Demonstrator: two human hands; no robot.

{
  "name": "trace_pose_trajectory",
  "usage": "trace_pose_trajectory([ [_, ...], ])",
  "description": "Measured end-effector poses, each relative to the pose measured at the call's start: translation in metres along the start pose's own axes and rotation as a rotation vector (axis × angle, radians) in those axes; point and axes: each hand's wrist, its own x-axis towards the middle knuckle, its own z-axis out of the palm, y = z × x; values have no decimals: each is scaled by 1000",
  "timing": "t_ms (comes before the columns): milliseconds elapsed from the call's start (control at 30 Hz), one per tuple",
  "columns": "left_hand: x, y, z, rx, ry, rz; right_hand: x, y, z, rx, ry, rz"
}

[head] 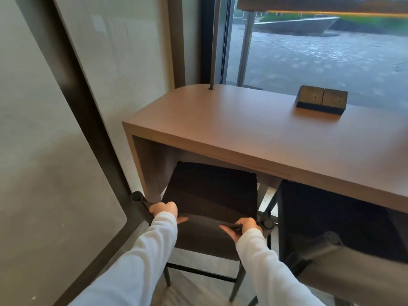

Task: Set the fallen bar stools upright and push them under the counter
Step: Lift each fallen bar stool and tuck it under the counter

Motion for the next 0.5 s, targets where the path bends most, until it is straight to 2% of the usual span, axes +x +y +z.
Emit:
trace_pose_trajectory([
  [233,10,7,-2,-57,-71,15,-8,11,10,94,32,-125],
  [367,17,20,4,-153,-106,-83,-2,9,15,158,38,-145],
  [500,26,30,12,-133,-135,-58,3,4,19,206,9,-159],
])
